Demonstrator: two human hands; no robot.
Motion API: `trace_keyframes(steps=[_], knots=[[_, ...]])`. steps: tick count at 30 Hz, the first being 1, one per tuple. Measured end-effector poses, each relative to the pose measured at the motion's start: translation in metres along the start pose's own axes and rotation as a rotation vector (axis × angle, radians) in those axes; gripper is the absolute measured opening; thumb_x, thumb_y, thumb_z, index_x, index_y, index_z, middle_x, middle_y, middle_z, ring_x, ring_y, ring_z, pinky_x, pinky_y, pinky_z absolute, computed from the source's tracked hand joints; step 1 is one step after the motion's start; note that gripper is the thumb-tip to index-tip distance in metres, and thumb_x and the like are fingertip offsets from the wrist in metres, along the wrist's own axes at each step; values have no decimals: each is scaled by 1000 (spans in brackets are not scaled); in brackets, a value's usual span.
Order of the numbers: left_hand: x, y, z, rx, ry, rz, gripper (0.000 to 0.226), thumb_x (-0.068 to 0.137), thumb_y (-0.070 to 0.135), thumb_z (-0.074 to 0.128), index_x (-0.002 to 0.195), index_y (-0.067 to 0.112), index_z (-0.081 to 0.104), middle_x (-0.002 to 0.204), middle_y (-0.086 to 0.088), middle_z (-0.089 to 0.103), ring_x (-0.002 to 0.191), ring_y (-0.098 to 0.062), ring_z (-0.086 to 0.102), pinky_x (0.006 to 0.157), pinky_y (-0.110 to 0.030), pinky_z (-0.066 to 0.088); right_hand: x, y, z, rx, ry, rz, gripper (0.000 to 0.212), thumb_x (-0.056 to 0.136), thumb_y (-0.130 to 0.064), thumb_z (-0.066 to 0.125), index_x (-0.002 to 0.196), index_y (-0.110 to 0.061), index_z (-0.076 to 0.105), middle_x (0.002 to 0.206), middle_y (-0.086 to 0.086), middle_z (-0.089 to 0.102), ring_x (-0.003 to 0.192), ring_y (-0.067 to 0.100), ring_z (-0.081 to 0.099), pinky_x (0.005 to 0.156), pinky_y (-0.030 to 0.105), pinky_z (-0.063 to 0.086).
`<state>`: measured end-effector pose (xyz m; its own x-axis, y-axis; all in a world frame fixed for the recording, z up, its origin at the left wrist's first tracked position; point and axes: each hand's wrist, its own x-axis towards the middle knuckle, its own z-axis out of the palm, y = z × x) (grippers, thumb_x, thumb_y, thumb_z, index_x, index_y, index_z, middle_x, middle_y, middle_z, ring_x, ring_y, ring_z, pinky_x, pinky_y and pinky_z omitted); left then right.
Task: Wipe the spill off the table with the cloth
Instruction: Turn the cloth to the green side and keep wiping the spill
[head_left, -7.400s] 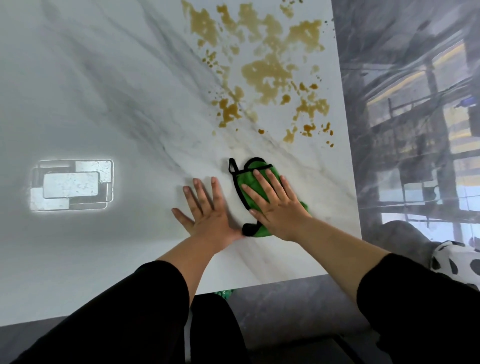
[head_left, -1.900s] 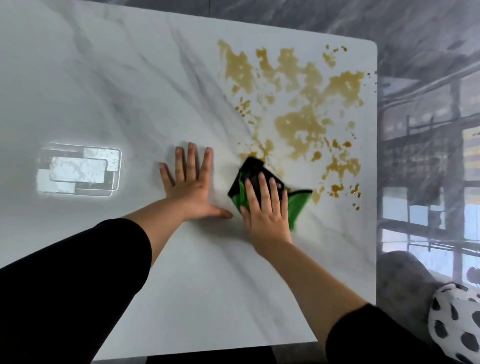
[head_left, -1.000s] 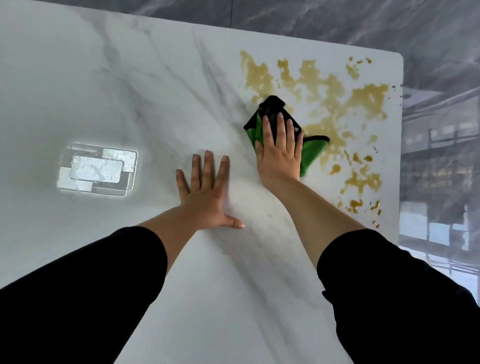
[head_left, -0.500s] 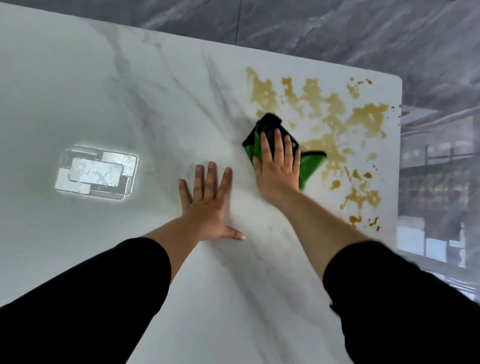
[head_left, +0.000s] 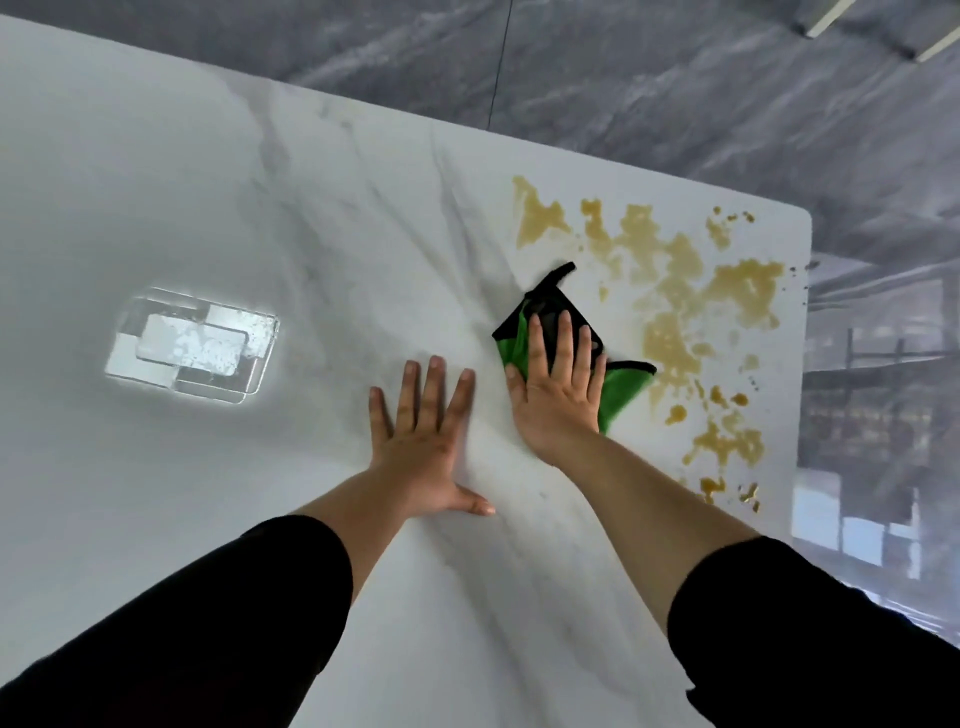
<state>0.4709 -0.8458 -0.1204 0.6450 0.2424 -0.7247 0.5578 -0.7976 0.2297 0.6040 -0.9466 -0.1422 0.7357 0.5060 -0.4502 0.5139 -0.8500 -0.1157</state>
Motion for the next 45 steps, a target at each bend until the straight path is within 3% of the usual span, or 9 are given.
trace_keyframes(steps=[8, 18, 30, 43, 45], knots=[[5, -3, 8, 5, 24, 1, 153, 46, 89, 64, 131, 34, -50, 134, -1, -62, 122, -25, -58, 92, -55, -40, 115, -39, -46, 58, 1, 71, 62, 99, -52, 13, 148, -34, -22, 156, 0, -30, 143, 22, -27, 111, 44, -22], [1, -1, 2, -17, 14, 5, 153, 49, 85, 67, 132, 33, -50, 134, -3, -62, 122, -27, -58, 93, -56, -39, 55, -27, -21, 31, -7, 50, 62, 100, -51, 13, 147, -34, -23, 156, 0, -30, 143, 21, -27, 108, 39, -27], [6, -4, 9, -4, 49, 13, 151, 52, 84, 66, 131, 33, -51, 134, -3, -62, 122, -26, -58, 95, -57, -38, 174, -78, -67, 103, 90, 86, 61, 100, -47, 20, 152, -32, -9, 160, 1, -18, 146, 23, -19, 113, 45, -17], [1, 0, -1, -6, -10, 4, 151, 52, 85, 66, 129, 33, -52, 132, -3, -63, 119, -27, -60, 97, -59, -33, 18, -16, -14, 60, 64, -132, 62, 101, -48, 26, 153, -31, -3, 161, 3, -10, 147, 23, -12, 116, 39, -16], [1, 0, -1, 0, -7, 1, 151, 52, 85, 66, 130, 32, -52, 133, -3, -63, 120, -28, -60, 97, -60, -34, 1, -6, -14, 123, 53, -168, 68, 99, -49, 34, 152, -31, -5, 162, 1, -9, 148, 22, -7, 119, 39, -8]])
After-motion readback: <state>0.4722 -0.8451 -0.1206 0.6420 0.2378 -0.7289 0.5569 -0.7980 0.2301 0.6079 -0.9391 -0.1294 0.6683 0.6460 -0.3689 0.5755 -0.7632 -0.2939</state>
